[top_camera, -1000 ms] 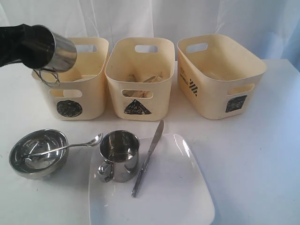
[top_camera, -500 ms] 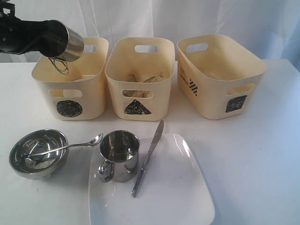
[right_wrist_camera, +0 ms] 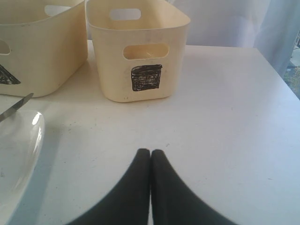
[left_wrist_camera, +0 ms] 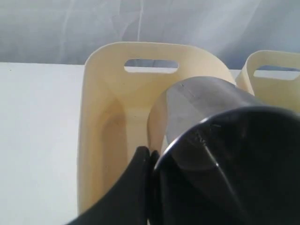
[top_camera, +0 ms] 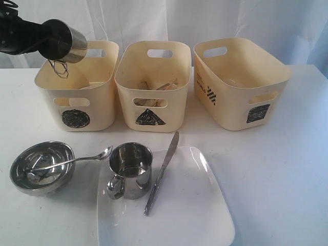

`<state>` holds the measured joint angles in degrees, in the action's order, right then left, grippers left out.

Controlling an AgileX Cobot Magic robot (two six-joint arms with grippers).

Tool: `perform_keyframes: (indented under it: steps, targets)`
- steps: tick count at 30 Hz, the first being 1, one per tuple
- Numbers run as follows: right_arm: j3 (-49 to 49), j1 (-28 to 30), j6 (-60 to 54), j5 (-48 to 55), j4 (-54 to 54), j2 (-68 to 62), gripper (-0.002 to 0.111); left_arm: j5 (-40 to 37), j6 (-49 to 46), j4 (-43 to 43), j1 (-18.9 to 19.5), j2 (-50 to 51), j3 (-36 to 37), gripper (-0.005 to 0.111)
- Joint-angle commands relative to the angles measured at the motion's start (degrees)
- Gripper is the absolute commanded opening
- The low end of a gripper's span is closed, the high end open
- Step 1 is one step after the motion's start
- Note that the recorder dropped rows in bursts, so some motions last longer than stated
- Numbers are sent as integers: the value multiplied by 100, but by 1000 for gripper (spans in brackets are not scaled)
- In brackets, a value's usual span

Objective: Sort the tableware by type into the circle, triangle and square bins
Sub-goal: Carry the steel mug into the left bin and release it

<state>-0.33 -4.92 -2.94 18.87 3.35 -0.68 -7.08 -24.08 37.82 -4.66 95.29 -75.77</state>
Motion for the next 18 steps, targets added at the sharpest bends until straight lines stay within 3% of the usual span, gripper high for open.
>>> perform_keyframes:
  steps: [1, 6, 13, 18]
  targets:
    - [33, 39, 24, -47, -40, 20, 0, -45, -33, 53, -10, 103, -40, 0]
    - [33, 39, 24, -47, -40, 20, 0, -165, -33, 77, -10, 335, -40, 2]
    - [33, 39, 24, -47, -40, 20, 0, -302, -16, 256, -10, 554, -106, 30]
    - [33, 39, 24, -47, -40, 20, 0, -378, -16, 372, -10, 577, -105, 37]
